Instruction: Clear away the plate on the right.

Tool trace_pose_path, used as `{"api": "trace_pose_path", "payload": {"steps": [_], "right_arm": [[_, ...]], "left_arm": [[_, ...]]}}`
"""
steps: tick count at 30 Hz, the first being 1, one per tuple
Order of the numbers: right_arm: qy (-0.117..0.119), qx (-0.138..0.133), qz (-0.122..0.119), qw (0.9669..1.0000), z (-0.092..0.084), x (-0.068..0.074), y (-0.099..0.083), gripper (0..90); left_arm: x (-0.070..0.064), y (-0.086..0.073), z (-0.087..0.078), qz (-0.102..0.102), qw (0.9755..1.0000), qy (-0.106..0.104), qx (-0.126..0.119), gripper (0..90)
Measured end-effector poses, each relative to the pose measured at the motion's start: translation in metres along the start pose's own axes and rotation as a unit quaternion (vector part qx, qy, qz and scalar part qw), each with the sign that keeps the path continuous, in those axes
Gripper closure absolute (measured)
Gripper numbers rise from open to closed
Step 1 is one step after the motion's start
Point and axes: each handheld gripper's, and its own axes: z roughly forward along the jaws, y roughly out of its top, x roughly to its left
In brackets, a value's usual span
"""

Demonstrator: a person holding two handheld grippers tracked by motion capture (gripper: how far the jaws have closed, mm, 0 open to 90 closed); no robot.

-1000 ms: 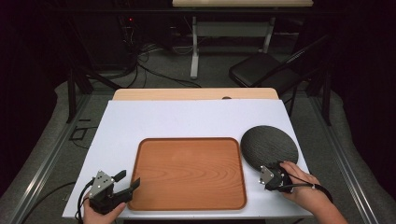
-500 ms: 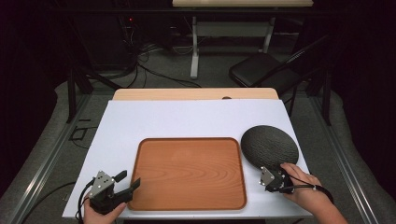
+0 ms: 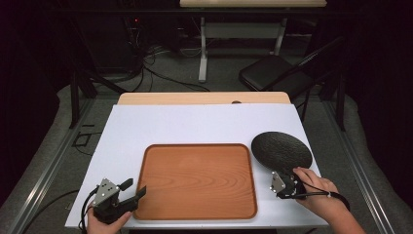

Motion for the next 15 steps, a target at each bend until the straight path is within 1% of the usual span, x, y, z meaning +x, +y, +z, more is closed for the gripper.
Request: {"api": "trace_pose_path", "payload": {"steps": [1,2,3,4,5,7,9,10,11,12,14,15], "right_arm": [[-0.008,0.000,-0.009,0.9999,-0.0007,-0.0008,0.0007,84.9],[-0.010,0.007,0.000,0.9999,-0.0019,0.0006,0.0012,85.4],[-0.018,0.008,-0.008,0.9998,-0.0023,0.0000,0.0019,86.0],[-0.025,0.004,-0.009,0.9996,-0.0019,0.0009,0.0023,86.5],[-0.028,0.012,-0.011,0.9995,-0.0030,0.0014,0.0030,86.7],[-0.029,0.006,-0.013,0.9995,-0.0017,0.0021,0.0030,86.7],[-0.029,0.009,-0.015,0.9994,-0.0019,0.0021,0.0034,86.6],[-0.025,0.014,-0.015,0.9995,-0.0023,0.0019,0.0038,86.5],[-0.029,0.010,-0.009,0.9995,-0.0015,0.0030,0.0033,86.8],[-0.030,0.016,-0.009,0.9994,-0.0025,0.0025,0.0034,86.8],[-0.028,0.013,-0.004,0.9995,-0.0023,0.0012,0.0030,87.0],[-0.027,0.017,-0.005,0.9995,-0.0033,-0.0003,0.0031,87.0]], "left_arm": [[0.0000,0.0000,0.0000,0.000,1.0000,0.000,0.000,40.7],[-0.0001,0.0000,0.0000,0.000,1.0000,-0.001,0.000,41.0],[-0.0001,0.0000,0.0000,0.000,1.0000,-0.001,0.000,41.2],[-0.0002,0.0000,0.0002,0.000,1.0000,-0.003,0.001,41.5],[-0.0003,0.0001,0.0001,0.000,1.0000,-0.003,0.001,41.8],[-0.0006,0.0001,-0.0001,0.001,1.0000,-0.002,0.002,42.0],[-0.0006,0.0001,0.0000,0.001,1.0000,-0.003,0.001,42.2],[-0.0005,0.0001,0.0000,0.000,1.0000,-0.003,0.001,42.2],[-0.0003,0.0001,0.0000,0.000,1.0000,-0.004,0.001,42.2],[-0.0003,0.0000,0.0000,-0.001,1.0000,-0.004,0.001,42.3],[-0.0004,0.0001,0.0001,-0.001,1.0000,-0.004,0.001,42.5],[-0.0004,0.0001,0.0001,0.000,1.0000,-0.004,0.002,42.5]]}}
